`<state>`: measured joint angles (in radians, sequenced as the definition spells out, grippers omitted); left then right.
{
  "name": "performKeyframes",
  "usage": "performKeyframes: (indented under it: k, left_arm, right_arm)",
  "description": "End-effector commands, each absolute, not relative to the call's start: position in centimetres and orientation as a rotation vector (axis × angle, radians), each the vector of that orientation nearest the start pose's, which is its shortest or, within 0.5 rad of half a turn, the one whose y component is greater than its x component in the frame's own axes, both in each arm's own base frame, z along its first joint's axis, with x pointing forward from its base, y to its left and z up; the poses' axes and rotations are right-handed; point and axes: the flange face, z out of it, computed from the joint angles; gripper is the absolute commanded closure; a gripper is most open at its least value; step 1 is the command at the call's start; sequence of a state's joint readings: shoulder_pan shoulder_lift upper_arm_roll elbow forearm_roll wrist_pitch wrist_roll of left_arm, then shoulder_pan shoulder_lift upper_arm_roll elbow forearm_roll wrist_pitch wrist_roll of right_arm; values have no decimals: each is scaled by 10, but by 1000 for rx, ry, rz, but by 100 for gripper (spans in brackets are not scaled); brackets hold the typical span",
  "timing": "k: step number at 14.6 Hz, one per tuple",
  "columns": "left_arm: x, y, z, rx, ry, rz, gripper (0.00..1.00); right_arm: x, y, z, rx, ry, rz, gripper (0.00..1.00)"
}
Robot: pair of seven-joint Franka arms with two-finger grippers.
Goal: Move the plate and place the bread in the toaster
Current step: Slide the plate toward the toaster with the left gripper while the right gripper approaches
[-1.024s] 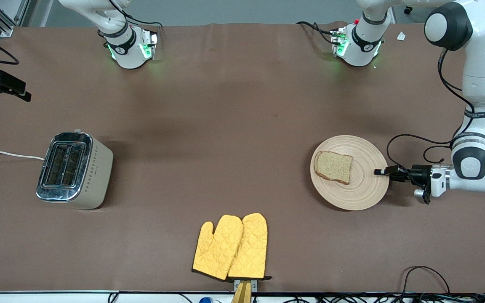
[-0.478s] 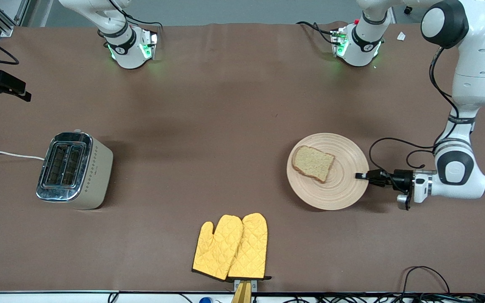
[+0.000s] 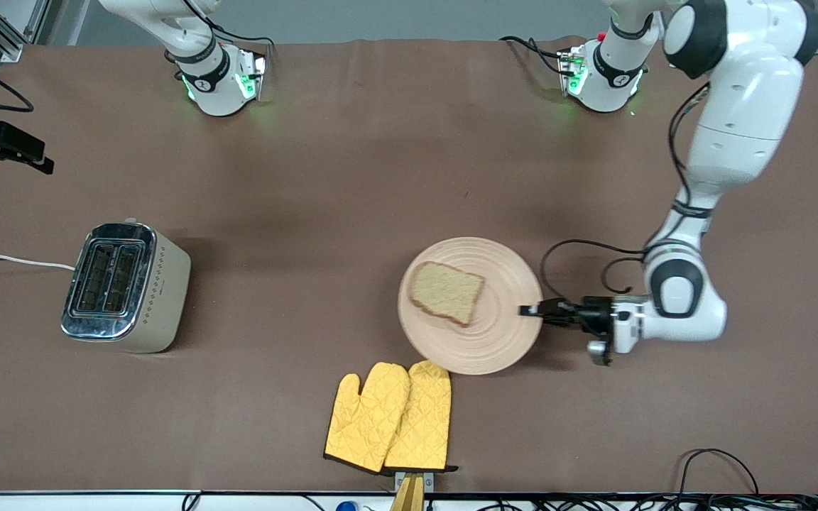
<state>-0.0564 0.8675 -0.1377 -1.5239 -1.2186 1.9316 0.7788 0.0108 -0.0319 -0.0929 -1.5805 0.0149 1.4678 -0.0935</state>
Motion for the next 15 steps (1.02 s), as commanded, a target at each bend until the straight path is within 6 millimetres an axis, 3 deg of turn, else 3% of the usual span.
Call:
performKeyframes:
  k: [1, 5, 7, 11, 15]
  left_arm:
    - [652, -255, 164, 1913, -93, -59, 100]
    - [610, -360, 143, 1919, -6, -59, 100]
    - [591, -399, 130, 1954, -10, -50, 100]
    - [564, -451, 112, 1984, 19, -35, 100]
    - [553, -468, 103, 1984, 41, -34, 99]
  right_arm:
    - [552, -48, 591, -3107, -13, 110, 0]
    - [562, -42, 556, -3107, 3, 108, 0]
    - [573, -31, 540, -3086, 51, 97, 0]
    - [584, -4, 516, -3072, 132, 62, 0]
    - [591, 33, 496, -3074, 183, 44, 0]
